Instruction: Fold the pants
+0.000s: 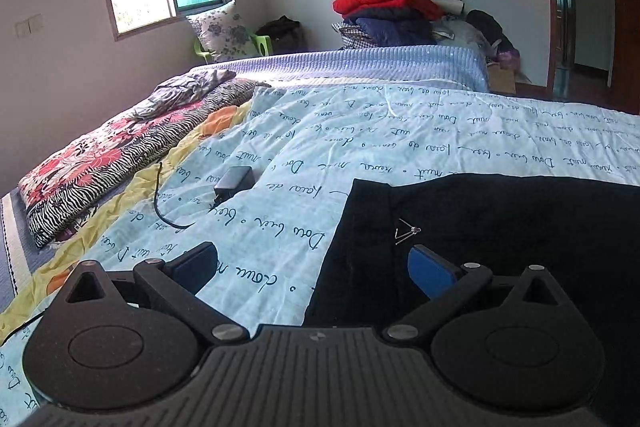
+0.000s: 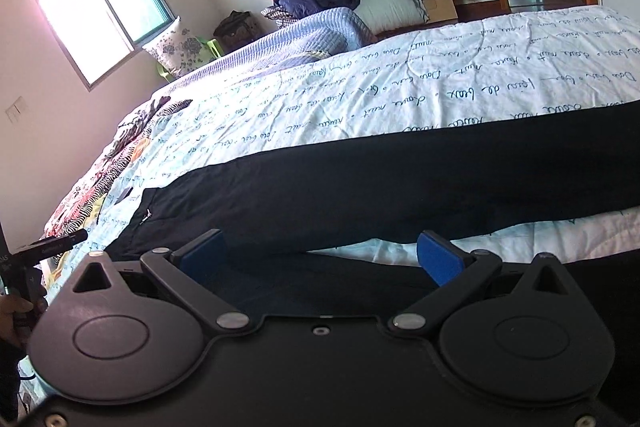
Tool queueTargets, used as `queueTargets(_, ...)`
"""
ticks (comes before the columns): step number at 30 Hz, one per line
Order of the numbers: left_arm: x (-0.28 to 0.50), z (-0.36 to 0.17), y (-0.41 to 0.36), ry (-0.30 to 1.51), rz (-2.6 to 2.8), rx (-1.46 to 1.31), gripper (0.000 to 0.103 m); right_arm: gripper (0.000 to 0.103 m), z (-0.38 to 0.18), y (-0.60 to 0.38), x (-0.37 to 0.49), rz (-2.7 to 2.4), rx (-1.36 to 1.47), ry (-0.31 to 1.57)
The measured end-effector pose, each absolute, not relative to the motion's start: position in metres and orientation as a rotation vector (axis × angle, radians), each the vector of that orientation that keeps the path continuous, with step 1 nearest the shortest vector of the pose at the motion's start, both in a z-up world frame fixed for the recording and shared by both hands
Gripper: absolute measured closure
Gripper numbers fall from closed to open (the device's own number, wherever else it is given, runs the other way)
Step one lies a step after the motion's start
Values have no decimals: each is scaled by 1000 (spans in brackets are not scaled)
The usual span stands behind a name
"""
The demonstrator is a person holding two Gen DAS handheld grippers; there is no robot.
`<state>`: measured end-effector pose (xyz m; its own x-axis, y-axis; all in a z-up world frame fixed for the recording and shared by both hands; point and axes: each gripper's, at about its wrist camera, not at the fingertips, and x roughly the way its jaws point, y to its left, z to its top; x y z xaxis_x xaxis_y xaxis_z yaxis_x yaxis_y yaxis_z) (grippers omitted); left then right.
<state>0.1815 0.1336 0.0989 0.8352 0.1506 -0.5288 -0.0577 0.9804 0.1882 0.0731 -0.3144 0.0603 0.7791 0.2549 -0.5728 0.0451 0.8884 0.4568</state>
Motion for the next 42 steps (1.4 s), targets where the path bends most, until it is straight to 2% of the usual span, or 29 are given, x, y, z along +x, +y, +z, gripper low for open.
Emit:
queueTargets(15,220,83,137,639,32,149,1,0,49,-316,109,131,487,714)
queueTargets(22,258,91,181,698,-192,-231,3,0,35,-320,123,153,533,751)
queueTargets(28,309,75,211,812,-312,-491,6,0,27,-330,132,170,617,775)
queueTargets(35,343,45,204,917,-282,-396,8,0,27,-339,139,183,632,783)
queueTargets(39,351,29,201,938,-347,-447,9,0,22,-348,143,185,672,796)
queueTargets(41,353,26,196,931,-363,-436,11,0,20,-353,147,185,692,794)
queueTargets(42,354,25,194,929,-366,-426,15,0,20,-355,149,186,698,793)
